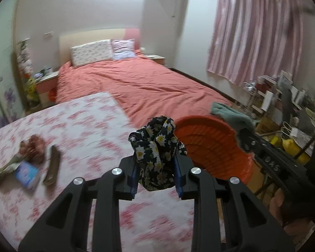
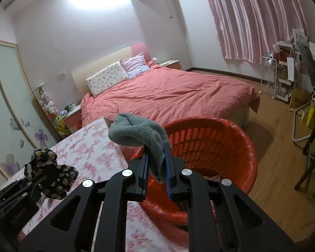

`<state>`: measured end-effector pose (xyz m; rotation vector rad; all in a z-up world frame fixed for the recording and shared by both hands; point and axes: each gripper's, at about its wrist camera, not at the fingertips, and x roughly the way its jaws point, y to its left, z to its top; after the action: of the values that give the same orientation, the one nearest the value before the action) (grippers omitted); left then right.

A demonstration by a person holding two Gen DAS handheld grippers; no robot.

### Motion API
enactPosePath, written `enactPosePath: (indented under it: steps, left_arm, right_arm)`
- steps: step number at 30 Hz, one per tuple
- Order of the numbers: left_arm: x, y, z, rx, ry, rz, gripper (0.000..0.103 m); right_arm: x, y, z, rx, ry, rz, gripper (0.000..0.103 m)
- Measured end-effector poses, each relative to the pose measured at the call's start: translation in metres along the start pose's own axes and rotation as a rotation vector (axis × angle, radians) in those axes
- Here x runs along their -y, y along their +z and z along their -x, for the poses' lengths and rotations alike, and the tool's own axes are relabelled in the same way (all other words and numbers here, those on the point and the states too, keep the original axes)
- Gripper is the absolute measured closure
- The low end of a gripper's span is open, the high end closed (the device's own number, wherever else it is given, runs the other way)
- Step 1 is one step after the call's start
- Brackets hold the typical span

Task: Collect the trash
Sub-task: 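Carry the sock and floral cloth over the orange basket and open both grippers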

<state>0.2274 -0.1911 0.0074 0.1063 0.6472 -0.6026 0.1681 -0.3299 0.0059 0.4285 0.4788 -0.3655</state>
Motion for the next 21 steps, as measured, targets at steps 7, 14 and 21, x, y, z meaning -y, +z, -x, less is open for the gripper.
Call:
enactPosePath:
  steps: [7,14,21]
  left_arm:
    - [0.05,0.01,-0.034,-0.013,-0.068,-0.094,0.074]
    - [0.071,0.011,-0.075,-0.076,-0.083,-0.143,0.064]
    - [0.056,0.006,-0.096,-0.113,-0.037,-0.121,0.047]
  right_arm:
    - [0.036,0.009,-0.014,0.015,-0.037,-0.076,0.089]
    - [0.06,0.016,-0.038,-0.029,-0.046,-0.117,0.085]
    - [0.066,0.01,-0.041,-0.057,-0.068,-0.121,0.057]
